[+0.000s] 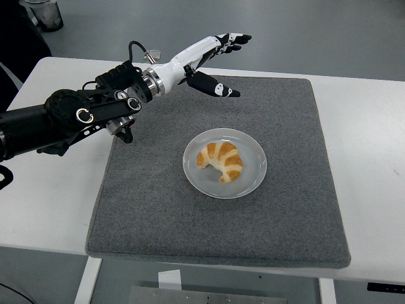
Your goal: Place the bread on the plate
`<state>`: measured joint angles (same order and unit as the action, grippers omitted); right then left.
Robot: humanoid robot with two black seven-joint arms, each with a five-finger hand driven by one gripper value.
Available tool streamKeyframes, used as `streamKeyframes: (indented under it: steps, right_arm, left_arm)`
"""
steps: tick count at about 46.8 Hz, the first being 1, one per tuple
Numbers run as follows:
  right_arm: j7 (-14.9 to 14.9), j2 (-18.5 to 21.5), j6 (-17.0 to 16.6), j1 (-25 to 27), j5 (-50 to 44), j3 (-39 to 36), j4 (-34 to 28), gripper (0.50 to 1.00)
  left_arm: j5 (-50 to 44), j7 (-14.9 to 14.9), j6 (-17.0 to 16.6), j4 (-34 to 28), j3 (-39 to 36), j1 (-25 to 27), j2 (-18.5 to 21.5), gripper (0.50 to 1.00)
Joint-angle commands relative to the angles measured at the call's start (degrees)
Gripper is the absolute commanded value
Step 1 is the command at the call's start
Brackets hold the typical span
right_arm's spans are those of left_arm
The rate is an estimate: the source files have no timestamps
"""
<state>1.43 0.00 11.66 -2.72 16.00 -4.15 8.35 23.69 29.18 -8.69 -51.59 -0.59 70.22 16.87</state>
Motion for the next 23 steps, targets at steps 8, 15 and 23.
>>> streamKeyframes:
  steps: [8,15,23]
  right_arm:
    - [0.0,0.0,-0.1,0.0,0.0,-0.1,0.0,0.952]
    - [0.0,0.0,-0.1,0.0,0.0,0.0,0.0,0.952]
    - [0.0,0.0,0.0,0.0,0.0,0.0,0.0,0.952]
  left_arm:
    - [-6.3,-0.1,0.8,3.3,11.0,-4.6,-0.4,0.994]
    - [-7.9,-0.5,1.6,3.4,17.1,-8.4,-0.6,0.994]
    - [-17.6,-3.0,1.0,5.4,21.5,-9.9,-0.7,0.994]
